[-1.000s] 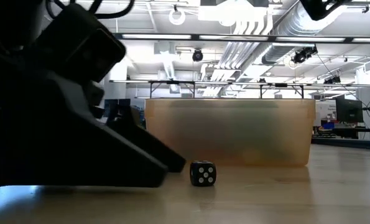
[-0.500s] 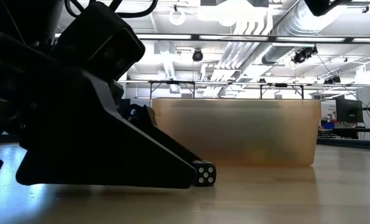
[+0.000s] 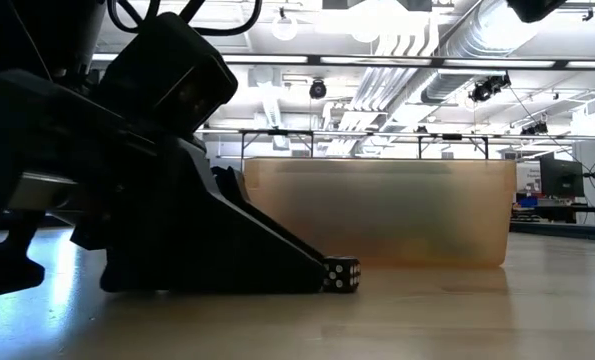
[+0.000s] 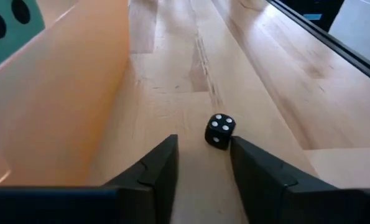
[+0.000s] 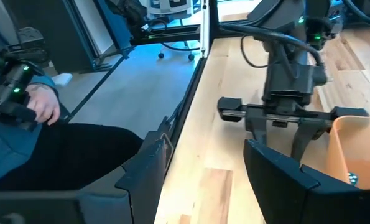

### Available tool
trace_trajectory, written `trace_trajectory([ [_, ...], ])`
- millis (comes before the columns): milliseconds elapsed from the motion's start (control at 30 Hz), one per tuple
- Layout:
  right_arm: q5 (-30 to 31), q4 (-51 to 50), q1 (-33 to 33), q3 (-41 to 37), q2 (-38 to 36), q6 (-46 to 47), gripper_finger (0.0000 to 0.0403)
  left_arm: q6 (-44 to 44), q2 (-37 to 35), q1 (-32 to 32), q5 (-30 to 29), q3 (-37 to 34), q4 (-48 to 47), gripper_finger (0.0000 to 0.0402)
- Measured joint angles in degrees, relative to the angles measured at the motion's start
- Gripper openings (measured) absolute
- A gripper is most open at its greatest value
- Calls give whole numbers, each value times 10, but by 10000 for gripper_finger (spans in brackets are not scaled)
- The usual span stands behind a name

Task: Pick & Place Dice
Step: Put the small black die into the orange bin

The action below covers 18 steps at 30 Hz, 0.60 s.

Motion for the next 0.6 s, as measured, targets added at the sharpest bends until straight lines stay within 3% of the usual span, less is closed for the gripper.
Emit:
trace_trajectory([
  [200, 0, 0, 12, 0, 0, 0, 210, 0, 0, 0, -1, 0, -1, 108],
  [600, 0, 18, 10, 0, 57, 0, 210, -25, 1, -13, 0, 1, -3, 106],
])
